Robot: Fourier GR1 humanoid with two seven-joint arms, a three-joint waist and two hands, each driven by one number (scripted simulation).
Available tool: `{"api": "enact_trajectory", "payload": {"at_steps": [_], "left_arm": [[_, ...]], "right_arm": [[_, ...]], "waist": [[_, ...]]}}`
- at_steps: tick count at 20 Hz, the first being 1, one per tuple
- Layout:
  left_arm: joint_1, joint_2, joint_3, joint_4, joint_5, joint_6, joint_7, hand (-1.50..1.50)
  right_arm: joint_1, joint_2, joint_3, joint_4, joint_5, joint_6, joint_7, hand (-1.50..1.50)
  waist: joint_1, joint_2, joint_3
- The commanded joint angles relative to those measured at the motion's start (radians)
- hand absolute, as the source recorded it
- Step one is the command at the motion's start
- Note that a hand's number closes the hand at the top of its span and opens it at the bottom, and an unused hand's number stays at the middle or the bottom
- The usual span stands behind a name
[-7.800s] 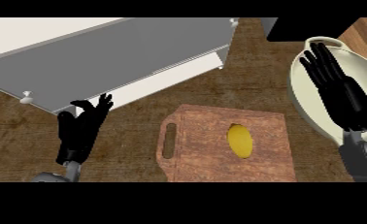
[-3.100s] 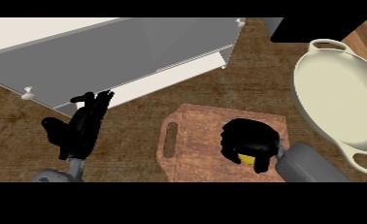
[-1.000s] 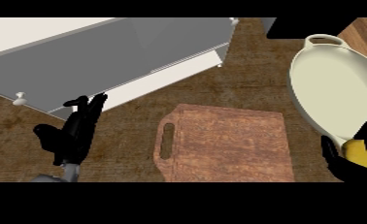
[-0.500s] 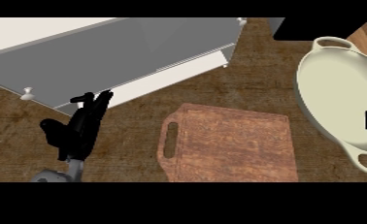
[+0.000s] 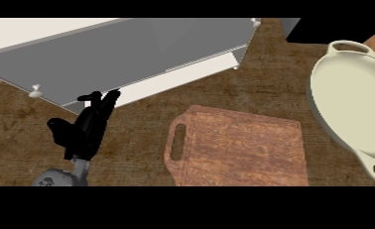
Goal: Pick the lemon from the cutting board and place it in the pot
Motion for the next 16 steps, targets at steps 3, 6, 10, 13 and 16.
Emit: {"api": "enact_trajectory", "payload": {"at_steps": [3, 6, 10, 13, 16], "left_arm": [[-0.159, 0.03, 0.148, -0.048, 0.018, 0.034, -0.045, 0.0], [-0.175, 0.015, 0.125, -0.042, -0.003, 0.048, -0.044, 0.0], [-0.151, 0.012, 0.114, -0.055, -0.011, 0.05, -0.069, 0.0], [-0.142, 0.015, 0.132, -0.04, -0.001, 0.053, -0.079, 0.0], [-0.152, 0.029, 0.134, -0.026, -0.007, 0.054, -0.065, 0.0]], "right_arm": [[-0.052, 0.01, 0.033, 0.234, -0.045, 0.111, -0.037, 1.5], [-0.124, -0.002, 0.051, 0.332, -0.076, 0.196, -0.079, -1.5], [-0.203, 0.013, 0.09, 0.402, -0.064, 0.22, -0.176, -1.5], [-0.239, 0.031, 0.054, 0.44, -0.121, 0.234, -0.268, -1.5], [-0.29, 0.044, 0.003, 0.464, -0.218, 0.307, -0.286, -1.5]], "waist": [[0.006, -0.013, 0.013], [0.013, -0.011, 0.014], [0.023, -0.016, 0.014], [0.008, -0.019, 0.014], [-0.01, -0.022, 0.012]]}}
